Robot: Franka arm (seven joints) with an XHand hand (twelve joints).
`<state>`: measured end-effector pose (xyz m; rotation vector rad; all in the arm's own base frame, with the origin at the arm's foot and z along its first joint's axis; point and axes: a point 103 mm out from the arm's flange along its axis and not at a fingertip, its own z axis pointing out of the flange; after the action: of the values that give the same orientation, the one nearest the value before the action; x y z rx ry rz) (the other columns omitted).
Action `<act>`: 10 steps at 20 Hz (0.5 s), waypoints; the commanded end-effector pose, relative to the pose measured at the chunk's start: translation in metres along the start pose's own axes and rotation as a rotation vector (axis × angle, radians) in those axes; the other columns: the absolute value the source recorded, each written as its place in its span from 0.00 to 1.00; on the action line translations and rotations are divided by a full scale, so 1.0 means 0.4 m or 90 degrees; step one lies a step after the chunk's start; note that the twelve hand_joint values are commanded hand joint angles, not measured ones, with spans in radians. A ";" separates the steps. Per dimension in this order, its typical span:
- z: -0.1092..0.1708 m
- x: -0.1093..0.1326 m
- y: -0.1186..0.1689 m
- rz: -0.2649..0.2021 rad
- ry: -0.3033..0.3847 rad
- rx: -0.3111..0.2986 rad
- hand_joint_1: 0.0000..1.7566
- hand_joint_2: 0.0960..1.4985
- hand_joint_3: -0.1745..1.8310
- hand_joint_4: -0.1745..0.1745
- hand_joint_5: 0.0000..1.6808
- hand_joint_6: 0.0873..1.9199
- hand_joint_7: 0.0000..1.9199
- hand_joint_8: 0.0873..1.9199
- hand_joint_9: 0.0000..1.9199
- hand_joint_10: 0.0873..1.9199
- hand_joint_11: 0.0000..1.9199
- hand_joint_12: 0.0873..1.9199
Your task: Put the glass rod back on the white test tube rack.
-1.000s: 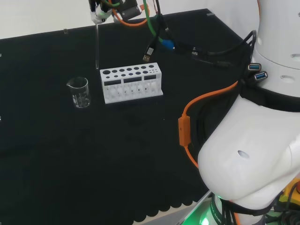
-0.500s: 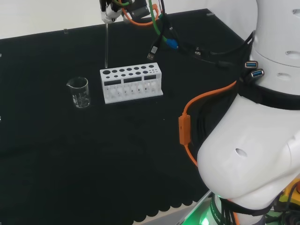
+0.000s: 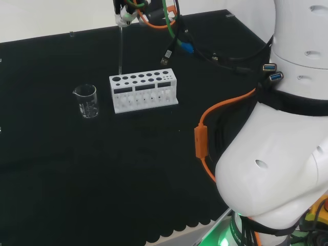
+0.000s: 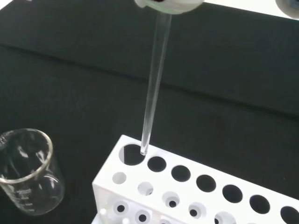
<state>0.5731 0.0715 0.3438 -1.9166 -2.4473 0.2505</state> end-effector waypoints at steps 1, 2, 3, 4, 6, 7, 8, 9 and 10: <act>0.015 -0.024 0.007 0.004 -0.002 0.001 0.75 0.66 0.00 0.00 0.85 0.08 0.77 0.06 1.00 0.00 0.87 0.28; 0.017 -0.026 0.008 0.004 -0.003 0.002 0.75 0.66 0.00 0.00 0.85 0.08 0.77 0.06 1.00 0.00 0.87 0.28; 0.019 -0.029 0.008 0.006 -0.001 0.003 0.75 0.66 0.00 0.00 0.85 0.08 0.77 0.06 1.00 0.00 0.87 0.28; 0.021 -0.032 0.009 0.007 0.001 0.004 0.75 0.66 0.00 0.00 0.85 0.08 0.77 0.06 1.00 0.00 0.87 0.28; 0.028 -0.037 0.010 0.007 0.003 0.007 0.75 0.66 0.00 0.00 0.85 0.08 0.77 0.06 1.00 0.00 0.87 0.28; 0.032 -0.040 0.011 0.009 0.004 0.008 0.75 0.66 0.00 0.00 0.85 0.08 0.77 0.06 1.00 0.00 0.87 0.28; 0.036 -0.043 0.011 0.011 0.006 0.010 0.75 0.66 0.00 0.00 0.85 0.08 0.77 0.06 1.00 0.00 0.87 0.28; 0.040 -0.045 0.011 0.013 0.005 0.013 0.75 0.66 0.00 0.00 0.85 0.08 0.77 0.06 1.00 0.00 0.87 0.28; 0.044 -0.048 0.011 0.014 0.006 0.015 0.75 0.66 0.00 0.00 0.85 0.08 0.77 0.06 1.00 0.00 0.87 0.28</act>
<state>0.5796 0.0560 0.3314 -1.9275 -2.4219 0.2622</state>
